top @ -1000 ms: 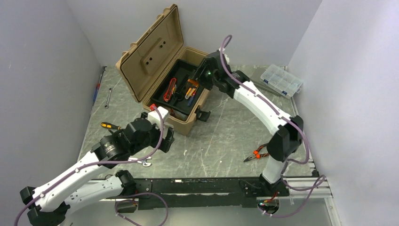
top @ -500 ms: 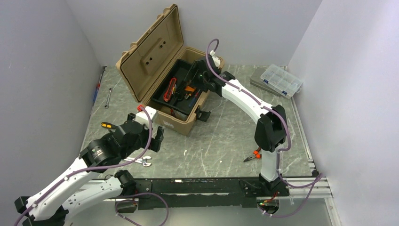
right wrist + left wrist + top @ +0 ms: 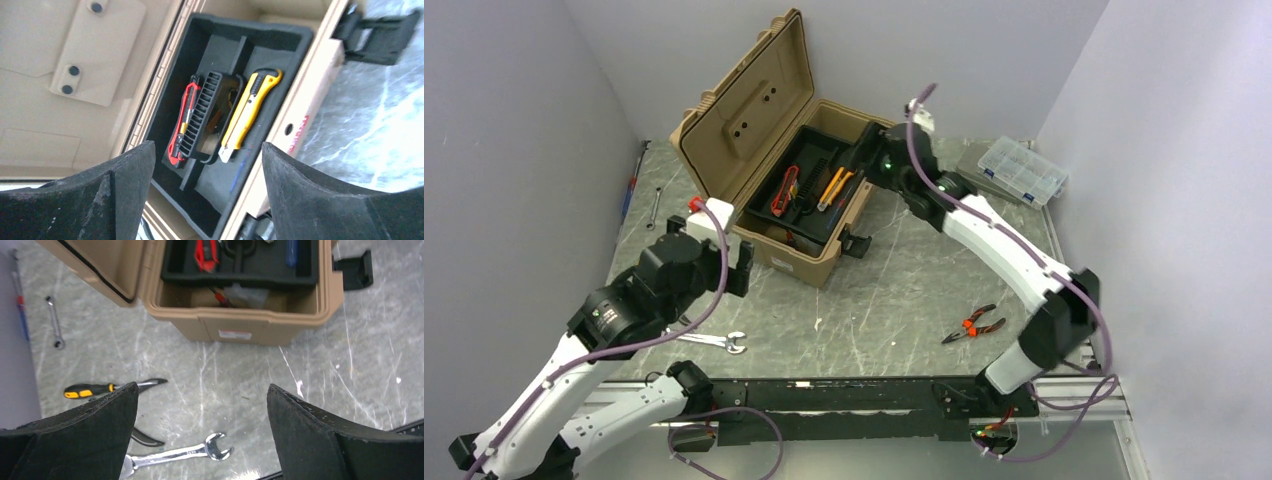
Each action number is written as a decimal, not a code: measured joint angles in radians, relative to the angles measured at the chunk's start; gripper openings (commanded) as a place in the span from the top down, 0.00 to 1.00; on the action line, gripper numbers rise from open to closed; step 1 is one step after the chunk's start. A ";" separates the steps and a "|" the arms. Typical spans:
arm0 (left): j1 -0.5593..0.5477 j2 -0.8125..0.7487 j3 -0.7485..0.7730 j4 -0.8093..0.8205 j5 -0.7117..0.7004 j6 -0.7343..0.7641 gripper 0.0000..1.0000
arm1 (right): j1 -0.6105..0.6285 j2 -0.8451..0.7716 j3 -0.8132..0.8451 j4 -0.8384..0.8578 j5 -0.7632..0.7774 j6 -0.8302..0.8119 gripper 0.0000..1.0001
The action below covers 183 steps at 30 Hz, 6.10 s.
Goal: Pack the tool kit
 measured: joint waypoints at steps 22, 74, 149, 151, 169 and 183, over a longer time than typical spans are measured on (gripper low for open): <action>0.280 0.395 0.633 0.040 0.068 0.169 0.01 | -0.163 -0.316 -0.438 0.112 -0.091 -0.131 0.22; 0.940 0.961 0.614 0.438 1.173 -0.404 1.00 | -0.206 0.152 -0.492 0.358 -0.451 -0.106 1.00; 0.177 0.506 0.428 0.125 0.368 0.084 0.11 | -0.267 -0.384 -1.091 0.782 -0.635 -0.028 0.67; 0.085 0.525 0.439 0.118 0.336 0.072 0.14 | -0.269 -0.431 -1.091 0.726 -0.593 -0.042 0.67; -0.222 1.042 0.712 0.024 0.180 0.010 0.36 | -0.285 -0.689 -1.096 0.388 -0.333 -0.080 0.67; -0.222 1.197 0.741 -0.026 0.114 -0.013 0.48 | -0.289 -0.704 -1.130 0.369 -0.328 -0.077 0.67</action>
